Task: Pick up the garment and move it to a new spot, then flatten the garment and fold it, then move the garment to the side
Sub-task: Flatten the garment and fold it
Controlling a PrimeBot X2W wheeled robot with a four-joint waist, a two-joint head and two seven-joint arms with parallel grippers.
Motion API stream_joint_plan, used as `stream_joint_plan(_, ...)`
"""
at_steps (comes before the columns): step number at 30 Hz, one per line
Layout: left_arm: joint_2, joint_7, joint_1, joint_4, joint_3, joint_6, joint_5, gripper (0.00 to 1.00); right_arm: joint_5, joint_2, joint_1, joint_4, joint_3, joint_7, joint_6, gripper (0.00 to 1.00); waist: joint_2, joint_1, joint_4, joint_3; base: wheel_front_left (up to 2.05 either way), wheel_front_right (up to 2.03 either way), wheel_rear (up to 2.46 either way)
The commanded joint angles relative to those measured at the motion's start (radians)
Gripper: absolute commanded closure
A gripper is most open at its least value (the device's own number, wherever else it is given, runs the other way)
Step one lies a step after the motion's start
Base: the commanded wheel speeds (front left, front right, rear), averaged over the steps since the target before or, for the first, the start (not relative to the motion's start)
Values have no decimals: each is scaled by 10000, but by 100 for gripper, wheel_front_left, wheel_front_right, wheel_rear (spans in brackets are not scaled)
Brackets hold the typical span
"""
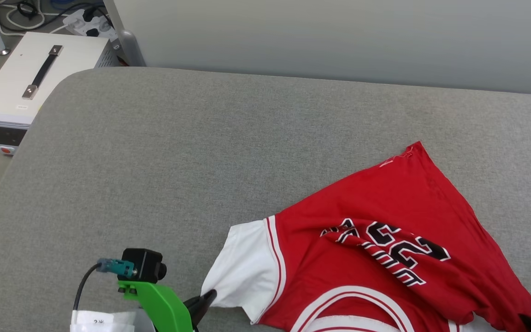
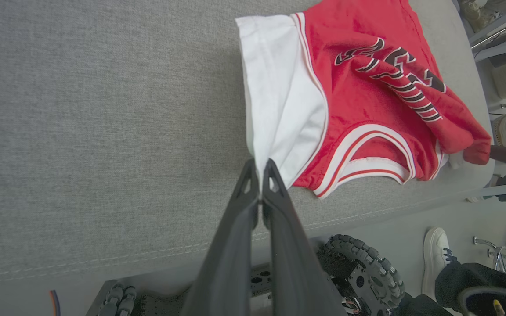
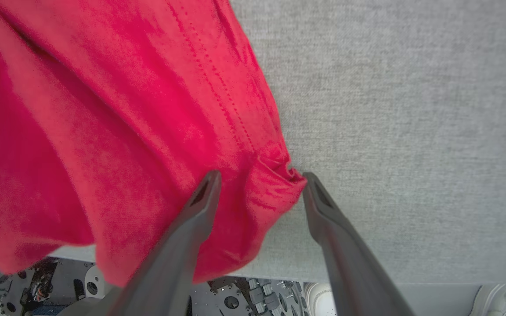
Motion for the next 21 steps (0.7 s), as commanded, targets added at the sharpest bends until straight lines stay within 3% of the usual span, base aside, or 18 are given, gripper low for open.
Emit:
stream_joint_plan(1,19,10,-36,-14,-5,-49,-20,100,53,-176,-227,-199,50,85,-6,0,-1,1,37,-4,0,0,0)
stream_joint_plan(12,124,36,-400,-645,-37,-14,253,100,644,-851,-2190,-2234,434,1623,-6,0,-1,1,565,810,0,0,0)
stream_joint_plan(21,-163,-119,-1131,-998,-231,-154,574,100,199,-1118,-5266,-1492,1440,2357,-6,0,-1,1,1418,2312,0,0,0)
